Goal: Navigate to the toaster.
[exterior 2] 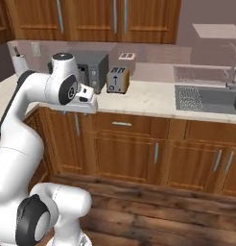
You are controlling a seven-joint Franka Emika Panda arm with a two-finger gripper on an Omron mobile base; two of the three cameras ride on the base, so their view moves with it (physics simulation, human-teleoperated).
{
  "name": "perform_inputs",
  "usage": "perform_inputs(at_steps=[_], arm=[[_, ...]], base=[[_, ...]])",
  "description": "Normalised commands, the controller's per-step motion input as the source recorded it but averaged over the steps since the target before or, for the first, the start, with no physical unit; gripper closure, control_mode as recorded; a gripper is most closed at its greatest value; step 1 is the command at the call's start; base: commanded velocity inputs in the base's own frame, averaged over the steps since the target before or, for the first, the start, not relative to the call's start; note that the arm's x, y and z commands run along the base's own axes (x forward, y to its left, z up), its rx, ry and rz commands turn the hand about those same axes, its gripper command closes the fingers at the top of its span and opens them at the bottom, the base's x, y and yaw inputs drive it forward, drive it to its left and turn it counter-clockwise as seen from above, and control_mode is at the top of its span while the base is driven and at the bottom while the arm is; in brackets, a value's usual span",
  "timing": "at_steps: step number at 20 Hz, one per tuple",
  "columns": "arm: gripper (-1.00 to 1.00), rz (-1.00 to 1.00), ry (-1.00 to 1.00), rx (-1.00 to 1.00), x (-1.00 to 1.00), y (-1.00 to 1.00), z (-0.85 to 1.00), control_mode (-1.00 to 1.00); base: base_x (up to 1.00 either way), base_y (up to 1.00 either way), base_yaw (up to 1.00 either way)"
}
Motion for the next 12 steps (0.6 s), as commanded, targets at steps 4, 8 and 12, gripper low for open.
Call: perform_inputs(at_steps=[4, 8, 12], arm=[[-1.00, 0.00, 0.00, 0.00, 0.00, 0.00, 0.00, 1.00], [-1.00, 0.00, 0.00, 0.00, 0.00, 0.00, 0.00, 1.00], [-1.00, 0.00, 0.00, 0.00, 0.00, 0.00, 0.00, 1.00]], base=[[0.97, 0.06, 0.00], [0.95, 0.16, 0.00], [0.91, 0.24, 0.00]])
